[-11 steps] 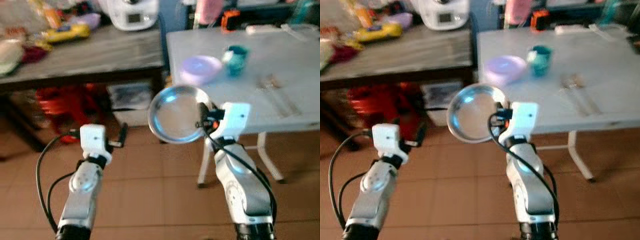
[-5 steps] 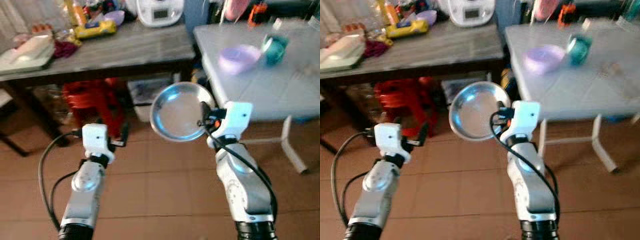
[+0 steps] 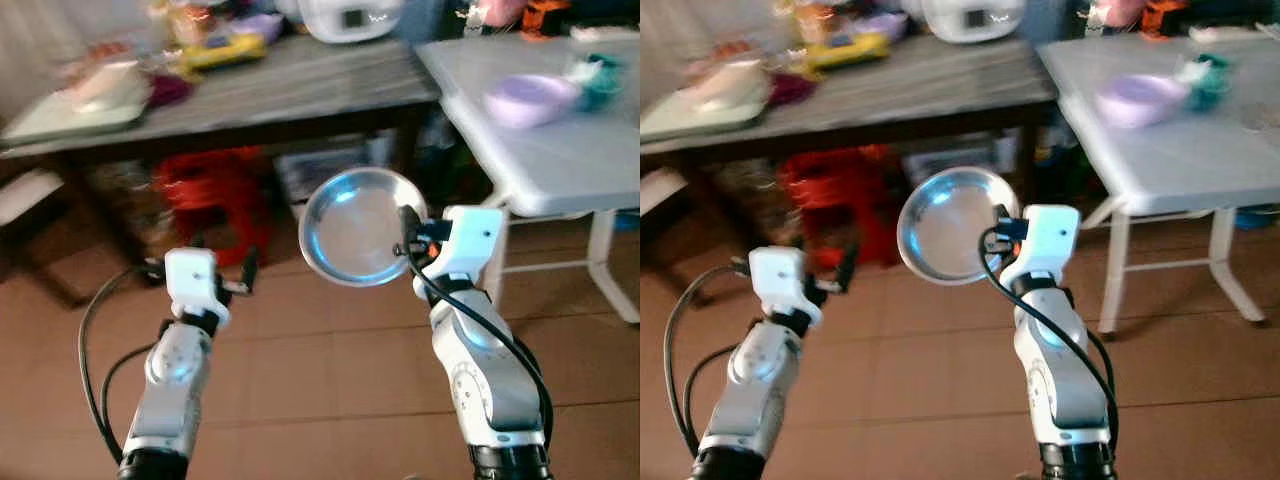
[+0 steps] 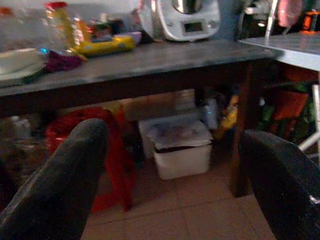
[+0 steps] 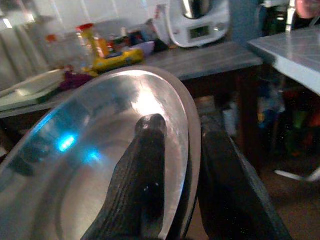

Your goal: Setting the table

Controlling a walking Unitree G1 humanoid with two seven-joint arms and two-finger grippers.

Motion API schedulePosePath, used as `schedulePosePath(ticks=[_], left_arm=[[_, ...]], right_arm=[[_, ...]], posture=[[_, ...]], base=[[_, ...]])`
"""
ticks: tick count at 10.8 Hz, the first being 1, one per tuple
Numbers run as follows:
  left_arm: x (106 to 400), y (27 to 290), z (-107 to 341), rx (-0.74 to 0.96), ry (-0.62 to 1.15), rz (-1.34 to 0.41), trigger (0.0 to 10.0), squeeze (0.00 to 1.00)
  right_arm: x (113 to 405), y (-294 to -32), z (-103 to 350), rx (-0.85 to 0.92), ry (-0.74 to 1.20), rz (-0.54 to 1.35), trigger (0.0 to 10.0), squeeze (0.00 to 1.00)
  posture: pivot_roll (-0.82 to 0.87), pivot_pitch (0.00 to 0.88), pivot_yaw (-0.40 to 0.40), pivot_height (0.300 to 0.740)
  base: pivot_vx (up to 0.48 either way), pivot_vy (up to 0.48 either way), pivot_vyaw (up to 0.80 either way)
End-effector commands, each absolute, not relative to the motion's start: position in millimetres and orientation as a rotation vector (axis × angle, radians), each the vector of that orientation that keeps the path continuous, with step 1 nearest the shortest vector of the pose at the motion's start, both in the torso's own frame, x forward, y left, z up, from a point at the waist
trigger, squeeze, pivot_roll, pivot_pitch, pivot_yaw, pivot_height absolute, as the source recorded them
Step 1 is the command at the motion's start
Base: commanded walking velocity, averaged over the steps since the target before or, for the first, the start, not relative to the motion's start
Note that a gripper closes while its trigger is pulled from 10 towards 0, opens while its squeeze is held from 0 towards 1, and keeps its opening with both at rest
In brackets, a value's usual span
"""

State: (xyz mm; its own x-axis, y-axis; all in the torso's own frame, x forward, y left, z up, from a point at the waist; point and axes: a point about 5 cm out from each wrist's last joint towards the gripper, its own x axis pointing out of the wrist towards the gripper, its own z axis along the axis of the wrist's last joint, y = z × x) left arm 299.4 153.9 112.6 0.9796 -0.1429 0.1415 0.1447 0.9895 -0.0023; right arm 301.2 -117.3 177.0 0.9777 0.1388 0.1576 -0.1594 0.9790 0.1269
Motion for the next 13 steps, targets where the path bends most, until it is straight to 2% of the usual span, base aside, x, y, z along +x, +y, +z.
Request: schedulePosePath(ticks=[1, 3, 9, 13], left_arm=[[299.6, 148.1, 114.6, -0.024, -0.144, -0.171, 10.0, 0.00], [299.5, 150.0, 114.3, -0.054, -0.134, -0.177, 10.0, 0.00], [300.4, 145.3, 114.6, -0.074, -0.136, -0.204, 10.0, 0.00], [300.2, 145.3, 114.1, -0.073, -0.135, -0.204, 10.0, 0.00]], right_arm=[[301.1, -122.7, 178.2, 0.142, -0.160, 0.134, 10.0, 0.00], [301.4, -122.6, 178.0, 0.137, -0.162, 0.137, 10.0, 0.00], [301.0, -123.0, 176.3, 0.118, -0.166, 0.144, 10.0, 0.00], [302.4, -121.8, 176.5, 0.115, -0.170, 0.148, 10.0, 0.00]], posture=[[-0.12, 0.099, 0.110, 0.740], [-0.12, 0.097, 0.110, 0.740], [-0.13, 0.093, 0.110, 0.740], [-0.12, 0.092, 0.113, 0.740]], base=[[0.000, 0.000, 0.00], [0.000, 0.000, 0.00], [0.336, 0.000, 0.00], [0.361, 0.000, 0.46]])
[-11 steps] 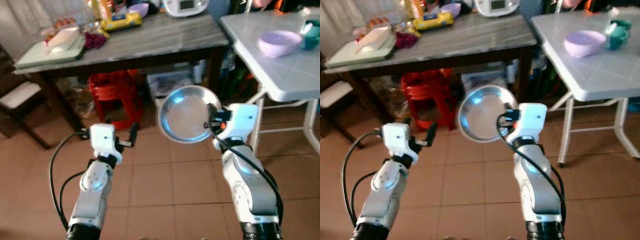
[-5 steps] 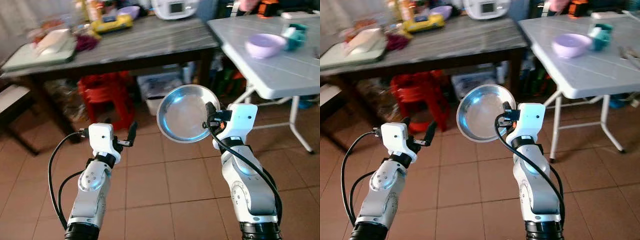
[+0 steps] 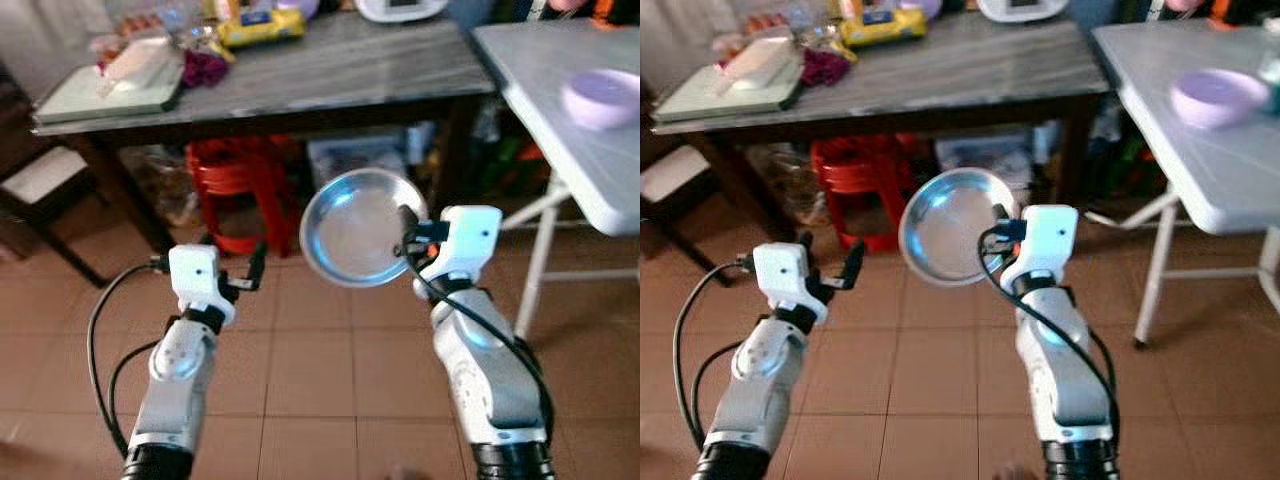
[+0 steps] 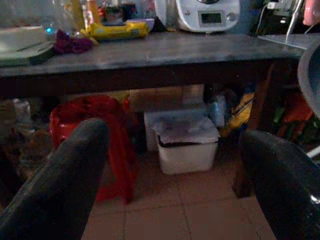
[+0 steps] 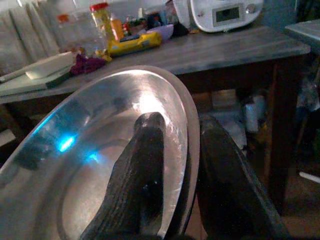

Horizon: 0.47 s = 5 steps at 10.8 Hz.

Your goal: Setting the table

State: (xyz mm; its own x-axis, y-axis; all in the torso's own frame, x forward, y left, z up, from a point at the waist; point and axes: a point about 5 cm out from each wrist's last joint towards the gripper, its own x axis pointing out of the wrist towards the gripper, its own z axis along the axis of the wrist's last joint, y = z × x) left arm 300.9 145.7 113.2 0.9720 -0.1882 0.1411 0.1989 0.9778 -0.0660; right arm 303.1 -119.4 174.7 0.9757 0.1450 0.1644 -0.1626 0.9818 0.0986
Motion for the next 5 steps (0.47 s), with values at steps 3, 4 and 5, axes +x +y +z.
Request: schedulePosePath(ticks=[3, 4, 5], left_arm=[[302.0, 143.3, 115.6, -0.071, -0.138, -0.210, 10.0, 0.00], [302.2, 142.7, 115.8, -0.070, -0.139, -0.212, 10.0, 0.00], [302.7, 141.9, 116.0, -0.068, -0.140, -0.214, 10.0, 0.00]], right_arm=[[302.4, -122.3, 175.6, 0.119, -0.171, 0.142, 10.0, 0.00], [302.5, -122.5, 175.3, 0.119, -0.172, 0.141, 10.0, 0.00], [302.5, -122.8, 174.8, 0.117, -0.171, 0.141, 10.0, 0.00]], posture=[[-0.12, 0.090, 0.117, 0.740], [-0.13, 0.089, 0.118, 0.740], [-0.13, 0.089, 0.117, 0.740]], base=[[0.363, 0.000, 0.00], [0.360, 0.000, 0.00], [0.360, 0.000, 0.00]])
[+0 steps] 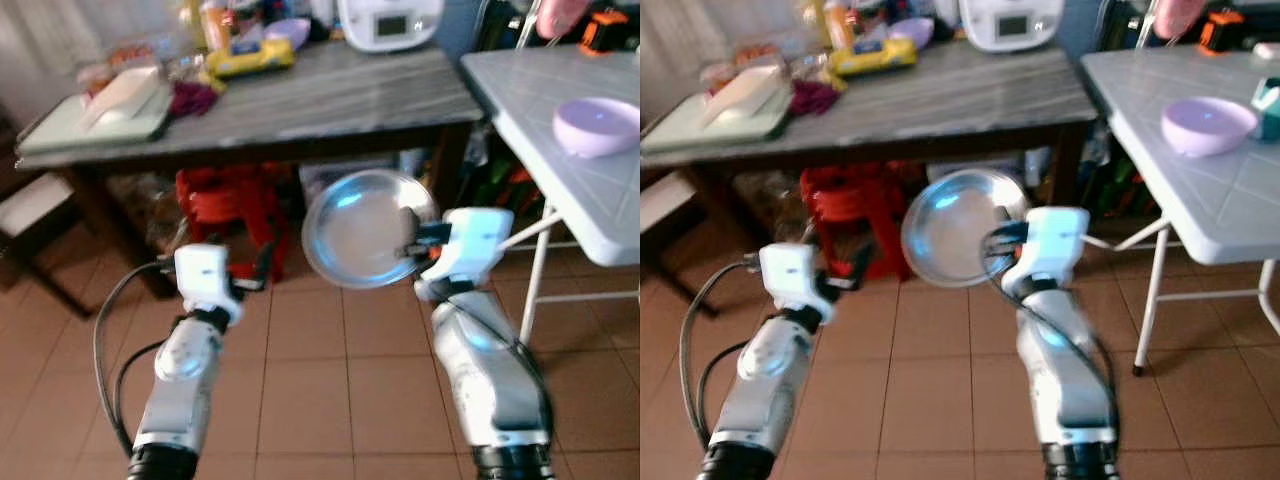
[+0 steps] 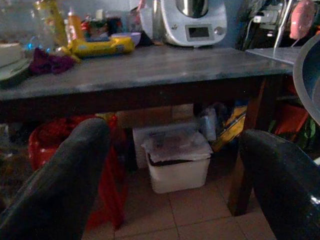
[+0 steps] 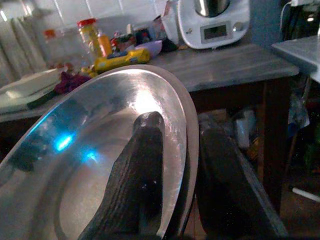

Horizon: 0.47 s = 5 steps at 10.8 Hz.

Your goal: Setting the table

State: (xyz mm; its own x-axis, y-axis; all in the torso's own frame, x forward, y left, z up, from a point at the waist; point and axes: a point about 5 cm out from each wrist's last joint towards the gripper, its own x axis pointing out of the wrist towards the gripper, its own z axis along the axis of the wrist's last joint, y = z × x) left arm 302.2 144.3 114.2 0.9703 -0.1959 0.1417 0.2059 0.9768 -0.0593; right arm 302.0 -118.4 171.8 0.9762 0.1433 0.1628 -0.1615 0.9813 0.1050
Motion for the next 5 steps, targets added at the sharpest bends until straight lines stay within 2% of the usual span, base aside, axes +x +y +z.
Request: schedulePosePath(ticks=[1, 2, 5], left_arm=[[303.0, 142.0, 115.9, -0.066, -0.140, -0.212, 10.0, 0.00], [302.6, 143.0, 115.3, -0.063, -0.139, -0.206, 10.0, 0.00], [303.7, 145.8, 116.0, -0.062, -0.144, -0.191, 10.0, 0.00]], right_arm=[[302.1, -123.1, 174.0, 0.116, -0.170, 0.142, 10.0, 0.00], [301.2, -123.4, 172.2, 0.108, -0.167, 0.147, 10.0, 0.00], [302.6, -121.7, 170.2, 0.102, -0.164, 0.156, 10.0, 0.00]], posture=[[-0.13, 0.088, 0.116, 0.740], [-0.12, 0.087, 0.114, 0.740], [-0.12, 0.082, 0.108, 0.740]], base=[[0.364, 0.000, 0.00], [0.364, 0.000, 0.00], [0.361, 0.000, 0.60]])
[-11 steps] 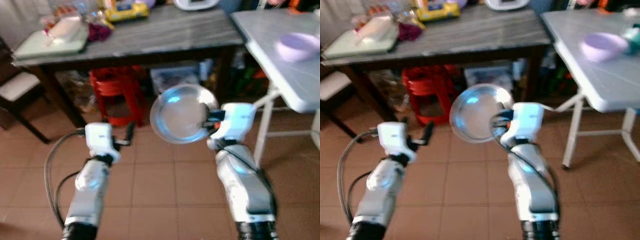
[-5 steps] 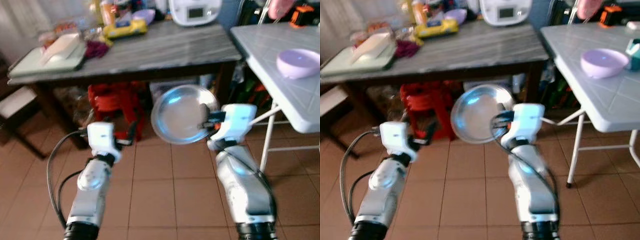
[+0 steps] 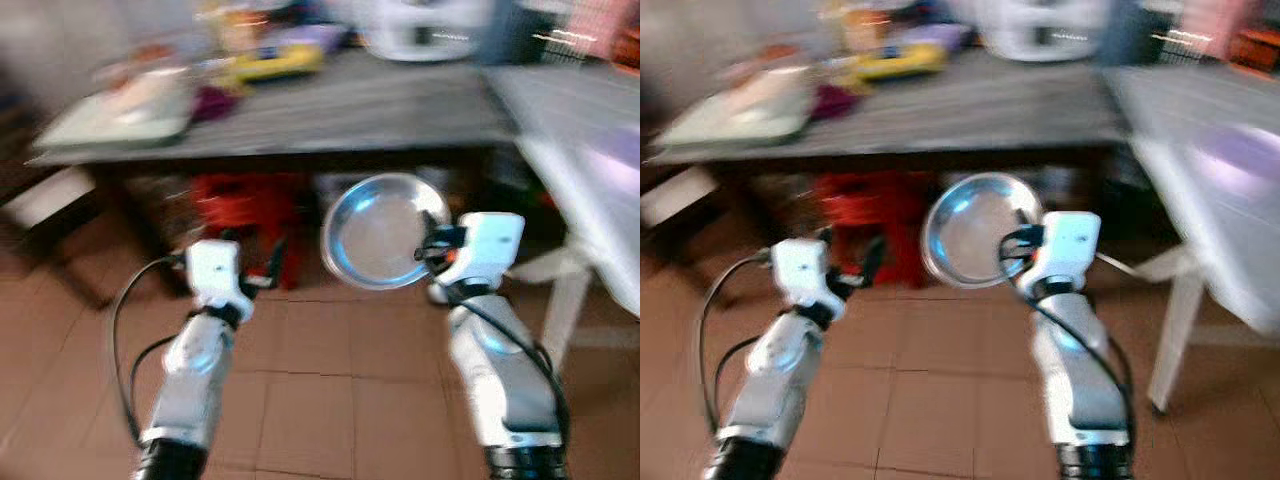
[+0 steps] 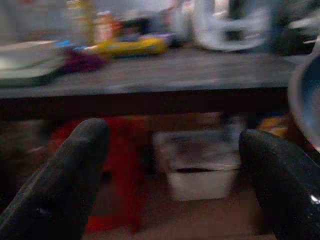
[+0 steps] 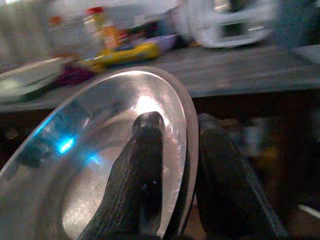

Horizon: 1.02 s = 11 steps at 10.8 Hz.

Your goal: Setting the table

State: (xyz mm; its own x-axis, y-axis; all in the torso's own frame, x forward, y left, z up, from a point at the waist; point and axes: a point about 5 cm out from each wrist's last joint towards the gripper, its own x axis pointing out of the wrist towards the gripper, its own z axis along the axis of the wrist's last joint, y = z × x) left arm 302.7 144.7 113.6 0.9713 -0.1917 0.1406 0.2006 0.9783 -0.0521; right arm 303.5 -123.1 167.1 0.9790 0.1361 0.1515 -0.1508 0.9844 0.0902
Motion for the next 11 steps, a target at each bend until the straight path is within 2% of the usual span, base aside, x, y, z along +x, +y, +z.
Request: schedulePosePath(ticks=[1, 4, 8, 11], left_arm=[[303.7, 146.0, 116.2, -0.062, -0.145, -0.190, 10.0, 0.00], [303.5, 143.5, 118.0, -0.053, -0.156, -0.204, 10.0, 0.00], [304.3, 137.0, 119.2, -0.042, -0.162, -0.233, 10.0, 0.00], [303.2, 134.3, 117.9, -0.048, -0.159, -0.238, 10.0, 0.00]], right_arm=[[303.1, -120.8, 170.4, 0.103, -0.166, 0.160, 10.0, 0.00], [302.5, -121.6, 169.6, 0.106, -0.167, 0.155, 10.0, 0.00], [302.8, -123.3, 167.8, 0.136, -0.161, 0.139, 10.0, 0.00], [302.2, -123.0, 168.1, 0.141, -0.161, 0.141, 10.0, 0.00]], posture=[[-0.11, 0.080, 0.109, 0.740], [-0.12, 0.083, 0.113, 0.740], [-0.12, 0.081, 0.119, 0.740], [-0.13, 0.086, 0.115, 0.740]], base=[[0.364, 0.000, 0.59], [0.368, 0.000, 0.50], [0.366, 0.000, 0.00], [0.365, 0.000, -0.78]])
